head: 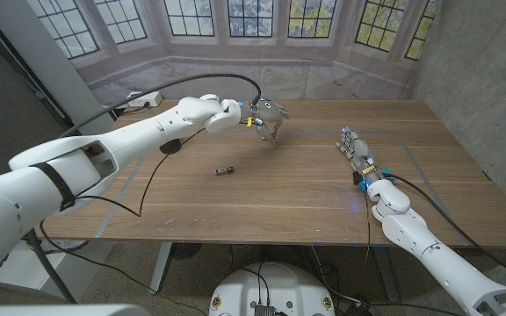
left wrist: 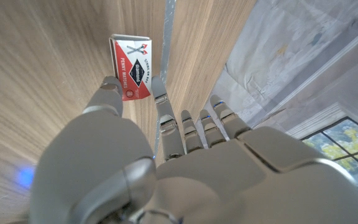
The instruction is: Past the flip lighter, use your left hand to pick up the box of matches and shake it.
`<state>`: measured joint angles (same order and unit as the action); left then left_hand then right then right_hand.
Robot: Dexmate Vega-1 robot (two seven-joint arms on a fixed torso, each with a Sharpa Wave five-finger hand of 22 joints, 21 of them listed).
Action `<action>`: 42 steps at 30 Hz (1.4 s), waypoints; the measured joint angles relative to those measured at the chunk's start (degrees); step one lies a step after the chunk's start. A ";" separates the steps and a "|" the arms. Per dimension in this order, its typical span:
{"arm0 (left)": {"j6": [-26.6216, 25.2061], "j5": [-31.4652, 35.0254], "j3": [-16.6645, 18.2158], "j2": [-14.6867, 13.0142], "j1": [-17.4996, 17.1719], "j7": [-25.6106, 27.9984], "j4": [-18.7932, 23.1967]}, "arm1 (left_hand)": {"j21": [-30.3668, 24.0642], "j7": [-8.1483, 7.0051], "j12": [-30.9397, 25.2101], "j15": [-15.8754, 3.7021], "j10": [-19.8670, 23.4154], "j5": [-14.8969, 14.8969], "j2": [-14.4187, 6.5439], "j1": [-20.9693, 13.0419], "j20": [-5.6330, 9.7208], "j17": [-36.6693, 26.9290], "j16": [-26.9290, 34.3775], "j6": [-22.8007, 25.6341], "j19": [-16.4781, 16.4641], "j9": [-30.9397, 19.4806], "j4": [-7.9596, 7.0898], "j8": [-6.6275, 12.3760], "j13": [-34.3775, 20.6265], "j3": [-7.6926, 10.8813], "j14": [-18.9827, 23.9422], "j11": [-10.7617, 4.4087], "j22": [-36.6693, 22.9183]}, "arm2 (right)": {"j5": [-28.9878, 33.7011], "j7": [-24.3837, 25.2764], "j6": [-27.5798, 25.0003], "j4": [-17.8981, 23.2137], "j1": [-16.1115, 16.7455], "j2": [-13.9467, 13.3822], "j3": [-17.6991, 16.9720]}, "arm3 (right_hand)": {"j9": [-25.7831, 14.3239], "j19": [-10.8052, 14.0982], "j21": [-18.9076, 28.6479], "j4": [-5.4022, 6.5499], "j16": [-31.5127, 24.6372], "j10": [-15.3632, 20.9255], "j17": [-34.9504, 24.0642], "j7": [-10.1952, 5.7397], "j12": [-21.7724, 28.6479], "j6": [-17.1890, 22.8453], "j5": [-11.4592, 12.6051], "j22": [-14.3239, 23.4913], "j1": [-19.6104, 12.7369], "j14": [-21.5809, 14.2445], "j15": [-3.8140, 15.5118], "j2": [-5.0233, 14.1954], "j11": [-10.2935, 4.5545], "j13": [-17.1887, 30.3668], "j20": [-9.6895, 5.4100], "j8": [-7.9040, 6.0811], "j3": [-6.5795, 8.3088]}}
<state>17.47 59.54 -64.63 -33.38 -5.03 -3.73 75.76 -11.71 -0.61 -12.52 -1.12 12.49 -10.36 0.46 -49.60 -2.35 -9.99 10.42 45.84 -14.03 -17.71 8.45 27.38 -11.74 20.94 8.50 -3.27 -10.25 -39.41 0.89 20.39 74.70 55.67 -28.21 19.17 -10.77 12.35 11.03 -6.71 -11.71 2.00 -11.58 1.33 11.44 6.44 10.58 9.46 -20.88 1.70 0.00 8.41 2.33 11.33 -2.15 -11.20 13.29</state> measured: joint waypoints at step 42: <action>7.34 -5.75 12.79 -6.87 -12.84 -7.20 14.96 | 0.00 0.00 0.00 0.00 0.62 0.00 -0.22 0.22 0.00 0.00 0.00 0.00 0.00 0.03 0.00 0.00 0.00 0.00 0.00 0.20 0.00 | 0.64 0.72 1.10 -1.67 -0.68 1.80 0.62 | 0.00 0.21 0.00 0.00 0.00 0.00 0.00 0.00 0.00 0.00 0.00 0.00 0.00 0.00 0.00 0.00 0.00 0.00 0.21 0.00 0.00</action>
<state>24.81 53.79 -51.84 -40.25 -17.86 -10.93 90.72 -11.71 -0.61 -12.52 -1.12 13.10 -10.36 0.24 -49.38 -2.35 -9.99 10.42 45.84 -14.03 -17.68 8.45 27.37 -11.75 20.94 8.50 -3.08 -10.25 -38.77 1.62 21.49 73.03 54.99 -26.40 19.79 -10.77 12.56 11.03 -6.71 -11.71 2.00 -11.58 1.33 11.44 6.44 10.58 9.46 -20.88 1.70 0.00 8.41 2.33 11.33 -1.94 -11.20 13.29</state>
